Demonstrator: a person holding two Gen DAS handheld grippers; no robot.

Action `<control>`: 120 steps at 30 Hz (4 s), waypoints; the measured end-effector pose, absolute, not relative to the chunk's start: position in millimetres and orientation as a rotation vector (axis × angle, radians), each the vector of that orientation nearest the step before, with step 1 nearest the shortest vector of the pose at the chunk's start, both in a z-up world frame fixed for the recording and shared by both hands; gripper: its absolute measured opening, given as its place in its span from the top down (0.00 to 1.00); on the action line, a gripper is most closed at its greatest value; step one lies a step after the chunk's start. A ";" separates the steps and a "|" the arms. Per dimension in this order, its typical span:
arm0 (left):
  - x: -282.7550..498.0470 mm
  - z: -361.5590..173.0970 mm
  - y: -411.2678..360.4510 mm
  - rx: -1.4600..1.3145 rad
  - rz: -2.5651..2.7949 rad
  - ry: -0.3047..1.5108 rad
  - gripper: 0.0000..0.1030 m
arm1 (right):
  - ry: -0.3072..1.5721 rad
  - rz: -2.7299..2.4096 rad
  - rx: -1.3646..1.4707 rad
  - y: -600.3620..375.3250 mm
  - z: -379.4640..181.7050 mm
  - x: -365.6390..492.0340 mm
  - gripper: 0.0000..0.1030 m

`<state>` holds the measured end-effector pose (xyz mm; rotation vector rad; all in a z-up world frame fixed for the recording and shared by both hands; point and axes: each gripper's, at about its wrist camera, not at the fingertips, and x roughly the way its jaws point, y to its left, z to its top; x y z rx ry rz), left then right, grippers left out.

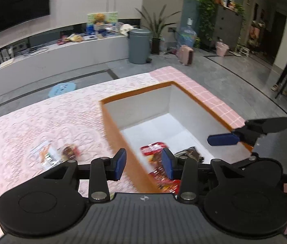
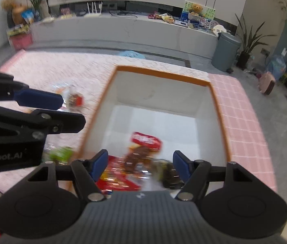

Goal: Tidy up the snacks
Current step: 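Open both tools to drop the packets into the box, then move both tools back to the snack pile, then grasp the yogurt hawthorn ball bag with the left tool while the right tool grasps the green sausage stick, then lift both held items and carry them over the orange box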

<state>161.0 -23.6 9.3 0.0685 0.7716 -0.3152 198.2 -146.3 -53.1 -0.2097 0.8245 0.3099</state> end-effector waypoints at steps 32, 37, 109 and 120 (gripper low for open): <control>118.0 -68.3 127.2 -0.176 -0.126 1.005 0.53 | 0.848 0.550 -0.138 -16.1 -127.3 135.6 0.60; 127.7 -77.1 126.0 -0.166 -0.139 1.018 0.53 | 0.879 0.582 -0.128 -5.0 -139.0 145.7 0.74; 178.6 -128.2 101.5 0.175 -0.284 0.995 0.36 | 0.991 0.521 0.107 -28.5 -162.6 187.4 0.79; 154.1 -80.2 105.3 0.052 -0.171 0.963 0.36 | 0.905 0.536 0.113 -44.1 -118.7 169.3 0.80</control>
